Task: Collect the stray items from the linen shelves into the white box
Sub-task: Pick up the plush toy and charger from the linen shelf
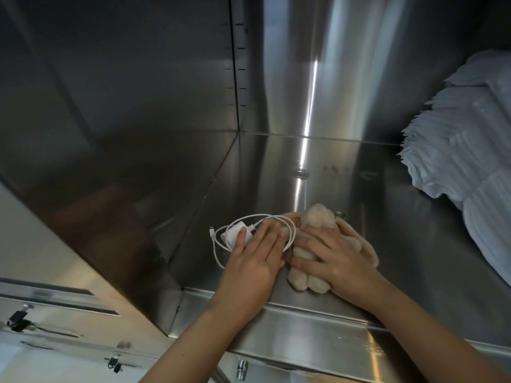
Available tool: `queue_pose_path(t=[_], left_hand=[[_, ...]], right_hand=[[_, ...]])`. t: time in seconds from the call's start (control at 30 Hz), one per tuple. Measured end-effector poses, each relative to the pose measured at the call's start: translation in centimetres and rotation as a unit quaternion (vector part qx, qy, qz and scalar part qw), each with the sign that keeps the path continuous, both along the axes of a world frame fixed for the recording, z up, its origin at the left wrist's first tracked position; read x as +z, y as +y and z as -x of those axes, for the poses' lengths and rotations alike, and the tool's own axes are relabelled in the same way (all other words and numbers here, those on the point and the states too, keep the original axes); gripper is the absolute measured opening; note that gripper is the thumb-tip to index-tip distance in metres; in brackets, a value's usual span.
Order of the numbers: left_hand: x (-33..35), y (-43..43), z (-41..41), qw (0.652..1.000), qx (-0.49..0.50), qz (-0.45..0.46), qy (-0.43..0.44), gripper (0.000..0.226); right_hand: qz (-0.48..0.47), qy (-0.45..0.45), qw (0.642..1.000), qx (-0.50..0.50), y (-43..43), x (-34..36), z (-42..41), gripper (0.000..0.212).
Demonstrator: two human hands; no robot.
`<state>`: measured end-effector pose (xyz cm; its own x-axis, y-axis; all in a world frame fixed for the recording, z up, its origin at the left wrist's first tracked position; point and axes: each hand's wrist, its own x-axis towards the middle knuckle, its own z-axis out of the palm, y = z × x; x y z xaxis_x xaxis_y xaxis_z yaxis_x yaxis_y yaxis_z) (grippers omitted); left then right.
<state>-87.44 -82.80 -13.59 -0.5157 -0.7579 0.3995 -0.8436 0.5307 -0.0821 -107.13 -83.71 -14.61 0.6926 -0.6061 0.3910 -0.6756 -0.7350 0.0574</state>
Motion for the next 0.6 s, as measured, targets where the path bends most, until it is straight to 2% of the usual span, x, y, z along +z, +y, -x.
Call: queue_pose_path(t=[0.2, 0.33, 0.47, 0.6], left_hand=[[0.4, -0.1, -0.3, 0.999, -0.022, -0.011, -0.026, 0.053], [0.0, -0.2, -0.1, 0.999, -0.022, -0.022, -0.039, 0.050], [-0.5, 0.0, 0.2, 0.998, -0.018, -0.029, -0.047, 0.052], [-0.8, 0.4, 0.3, 0.999, -0.021, -0.031, -0.021, 0.052]], right_hand=[[-0.006, -0.017, 1.000, 0.024, 0.3, -0.1, -0.6, 0.036], [-0.027, -0.069, 0.997, 0.012, 1.6, 0.4, 0.1, 0.035], [-0.032, -0.152, 0.986, -0.054, 2.8, 1.4, -0.1, 0.033], [-0.143, -0.148, 0.966, -0.156, 3.7, 1.3, -2.3, 0.059]])
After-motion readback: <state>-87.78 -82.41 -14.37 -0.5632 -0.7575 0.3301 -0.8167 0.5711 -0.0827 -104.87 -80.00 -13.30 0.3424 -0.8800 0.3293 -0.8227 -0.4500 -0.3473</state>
